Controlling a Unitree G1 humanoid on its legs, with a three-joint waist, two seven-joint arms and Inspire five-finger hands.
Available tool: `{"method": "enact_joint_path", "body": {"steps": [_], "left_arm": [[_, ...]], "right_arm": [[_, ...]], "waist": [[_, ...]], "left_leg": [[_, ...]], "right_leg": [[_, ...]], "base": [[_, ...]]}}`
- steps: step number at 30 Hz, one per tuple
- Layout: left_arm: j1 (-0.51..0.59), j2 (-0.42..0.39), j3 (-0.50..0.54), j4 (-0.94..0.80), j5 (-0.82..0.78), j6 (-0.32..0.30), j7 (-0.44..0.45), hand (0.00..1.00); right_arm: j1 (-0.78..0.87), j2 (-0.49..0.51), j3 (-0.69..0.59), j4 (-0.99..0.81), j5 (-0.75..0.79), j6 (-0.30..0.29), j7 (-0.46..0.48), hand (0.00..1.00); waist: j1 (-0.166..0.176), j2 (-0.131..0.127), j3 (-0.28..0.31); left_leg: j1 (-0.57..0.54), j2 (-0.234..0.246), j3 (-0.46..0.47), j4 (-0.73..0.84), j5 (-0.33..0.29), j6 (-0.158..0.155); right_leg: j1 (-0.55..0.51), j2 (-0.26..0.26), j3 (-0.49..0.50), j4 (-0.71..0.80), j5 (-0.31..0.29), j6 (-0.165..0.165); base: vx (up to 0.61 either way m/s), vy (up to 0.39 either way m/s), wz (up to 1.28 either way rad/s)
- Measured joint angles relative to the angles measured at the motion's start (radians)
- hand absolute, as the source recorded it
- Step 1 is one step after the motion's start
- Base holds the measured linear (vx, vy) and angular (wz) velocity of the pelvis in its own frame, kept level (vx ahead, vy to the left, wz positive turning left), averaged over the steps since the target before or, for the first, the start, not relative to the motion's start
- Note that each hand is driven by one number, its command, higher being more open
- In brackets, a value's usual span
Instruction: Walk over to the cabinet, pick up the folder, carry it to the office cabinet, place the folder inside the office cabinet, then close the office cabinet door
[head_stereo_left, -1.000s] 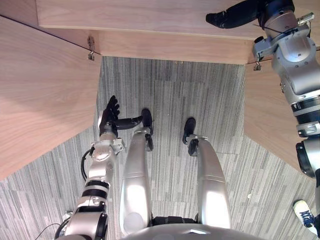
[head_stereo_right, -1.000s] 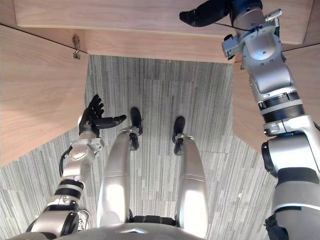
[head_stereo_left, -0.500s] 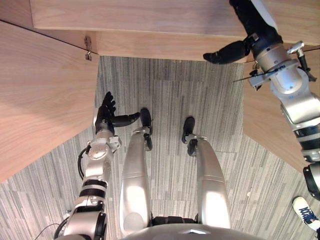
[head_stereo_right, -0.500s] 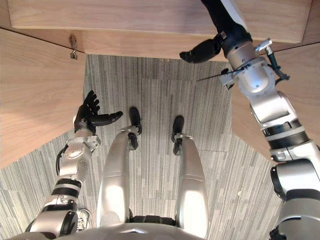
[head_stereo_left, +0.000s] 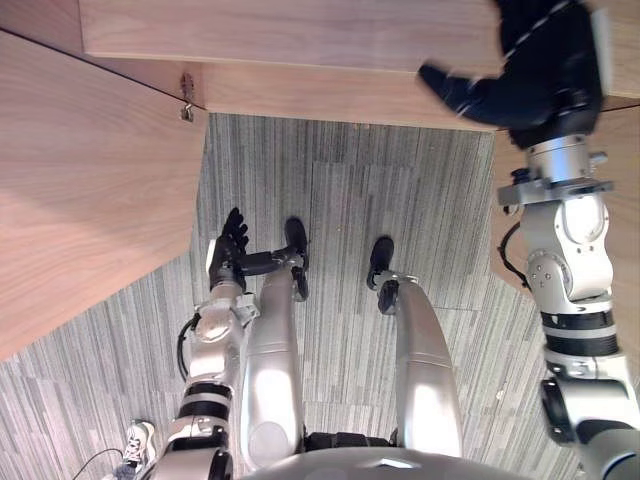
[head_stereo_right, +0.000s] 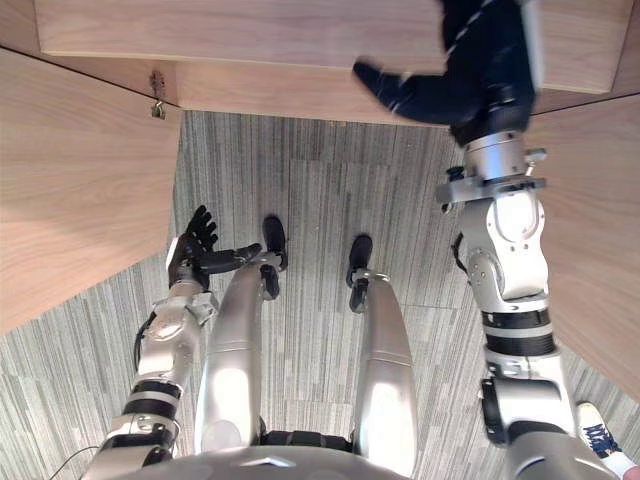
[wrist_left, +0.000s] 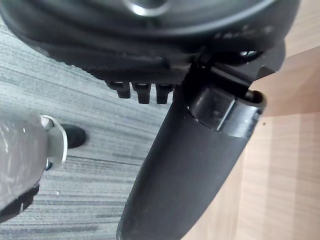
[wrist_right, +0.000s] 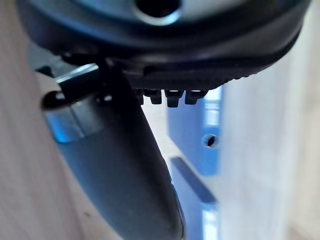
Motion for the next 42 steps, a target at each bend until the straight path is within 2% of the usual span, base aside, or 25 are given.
{"method": "enact_joint_path", "body": {"steps": [2,6,12,13,18,21,42], "left_arm": [[-0.004,-0.024,0.012,0.001,0.008,0.001,0.019,1.00],[-0.023,-0.041,0.020,0.003,0.033,0.000,0.031,1.00],[-0.049,-0.059,0.041,0.031,0.036,0.001,0.051,1.00],[-0.054,-0.059,0.041,0.044,0.037,0.001,0.053,1.00],[-0.062,-0.057,0.041,0.053,0.057,0.001,0.071,1.00],[-0.062,-0.056,0.040,0.063,0.057,0.001,0.072,1.00],[-0.071,-0.016,0.007,0.115,0.056,0.001,0.092,1.00]], "right_arm": [[-0.029,0.059,-0.002,-0.021,-0.085,-0.031,-0.095,1.00],[-0.044,0.076,0.021,-0.023,-0.253,-0.033,-0.166,1.00],[-0.079,0.075,0.136,0.009,-0.544,0.036,-0.192,1.00],[-0.091,0.075,0.149,0.025,-0.581,0.047,-0.191,0.00],[-0.146,0.065,0.165,0.119,-0.699,0.074,-0.193,0.00],[-0.156,0.025,0.209,0.169,-0.736,0.097,-0.190,0.00],[-0.343,-0.089,0.240,0.369,-0.724,0.149,-0.203,0.00]], "waist": [[-0.004,-0.007,-0.013],[-0.004,-0.007,-0.022],[-0.004,-0.007,-0.022],[-0.001,-0.007,-0.022],[0.001,-0.007,-0.022],[0.003,-0.007,-0.022],[0.003,-0.007,-0.022]], "left_leg": [[0.005,0.001,0.006,0.002,-0.002,0.001],[0.007,0.003,0.009,0.010,-0.007,0.002],[0.007,0.002,0.010,0.011,-0.007,0.002],[0.007,0.001,0.010,0.011,-0.007,0.002],[-0.007,-0.004,0.000,0.009,-0.005,0.004],[-0.009,-0.010,0.004,0.002,-0.003,0.006],[-0.038,-0.037,-0.017,-0.031,0.013,0.008]], "right_leg": [[0.000,0.000,0.006,0.003,0.000,0.000],[0.000,0.000,0.011,0.007,-0.001,-0.001],[-0.002,-0.002,0.011,0.011,-0.001,-0.002],[-0.003,-0.003,0.010,0.011,-0.002,-0.002],[-0.010,-0.007,0.001,0.017,-0.003,-0.003],[-0.016,-0.013,0.003,0.019,-0.003,-0.003],[-0.028,-0.037,-0.026,-0.003,-0.002,-0.002]], "base": [[0.02,0.000,-0.06],[0.00,-0.002,-0.04],[0.00,0.000,0.00],[0.00,0.000,0.00],[0.03,-0.001,0.05],[0.02,0.002,0.05],[0.01,-0.001,0.04]]}}
